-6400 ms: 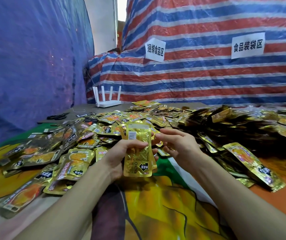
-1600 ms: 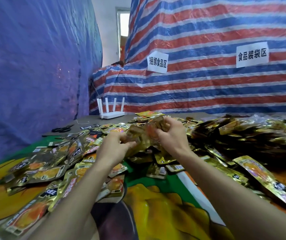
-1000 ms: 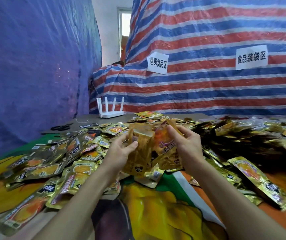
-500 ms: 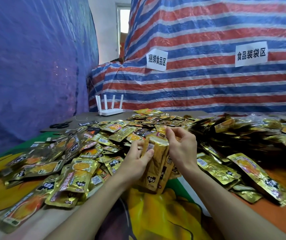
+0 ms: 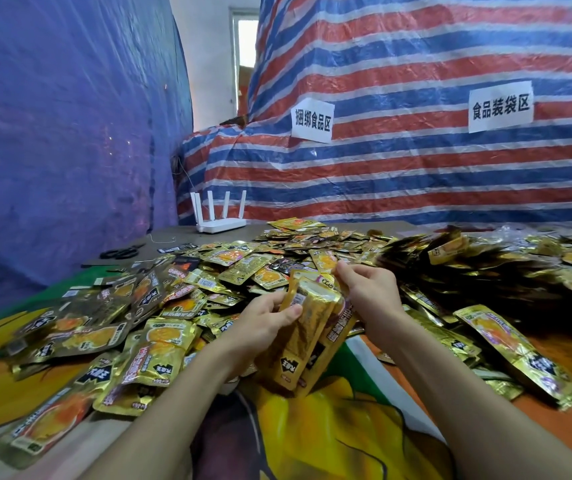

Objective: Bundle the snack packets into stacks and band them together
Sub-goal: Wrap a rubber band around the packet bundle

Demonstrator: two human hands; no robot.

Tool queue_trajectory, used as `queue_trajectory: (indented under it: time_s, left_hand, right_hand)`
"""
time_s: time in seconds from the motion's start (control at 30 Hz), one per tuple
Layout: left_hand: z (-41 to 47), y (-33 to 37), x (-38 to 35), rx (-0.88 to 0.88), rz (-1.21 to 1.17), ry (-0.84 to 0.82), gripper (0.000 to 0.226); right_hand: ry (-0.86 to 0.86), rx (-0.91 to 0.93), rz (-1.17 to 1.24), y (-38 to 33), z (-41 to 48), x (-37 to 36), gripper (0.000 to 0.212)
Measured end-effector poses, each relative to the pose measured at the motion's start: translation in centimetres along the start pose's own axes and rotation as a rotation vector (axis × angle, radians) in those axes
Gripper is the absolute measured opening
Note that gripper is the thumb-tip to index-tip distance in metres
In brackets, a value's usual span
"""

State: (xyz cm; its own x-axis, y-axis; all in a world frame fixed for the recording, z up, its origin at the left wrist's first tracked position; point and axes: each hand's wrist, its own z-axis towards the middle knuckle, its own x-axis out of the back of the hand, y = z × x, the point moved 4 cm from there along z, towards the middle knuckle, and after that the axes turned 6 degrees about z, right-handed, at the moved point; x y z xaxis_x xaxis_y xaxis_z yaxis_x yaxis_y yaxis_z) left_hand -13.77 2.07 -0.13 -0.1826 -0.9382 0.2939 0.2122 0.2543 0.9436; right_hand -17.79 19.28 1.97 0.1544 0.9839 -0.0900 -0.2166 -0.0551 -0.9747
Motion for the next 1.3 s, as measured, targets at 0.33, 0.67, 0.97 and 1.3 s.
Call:
queue_trajectory:
  time_s: [0.33,0.67,0.97,1.3]
  left_hand:
    - [-0.5,0.1,1.0,0.072,-0.177,-0.159,0.029]
    - [0.3,0.0,0.3,-0.14,-0.251,0.362,0.02]
    - [0.4,-1.1,-1.4,-0.16,-0.188,0.264,0.05]
    - [0.0,-1.1,-0.9,-0.28,-0.12,0.337,0.071]
  right_hand:
    - [0.026,-0.004,0.029,0.1,0.6,1.5,0.019]
    - [0.031,-0.109,0.14,1.9,-1.8,-3.9,0.036]
    - [0.079,0.012,0.224,2.1,-2.1,-3.2,0.038]
    - [0.086,0.082,0.329,0.9,-3.0,-3.3,0.035]
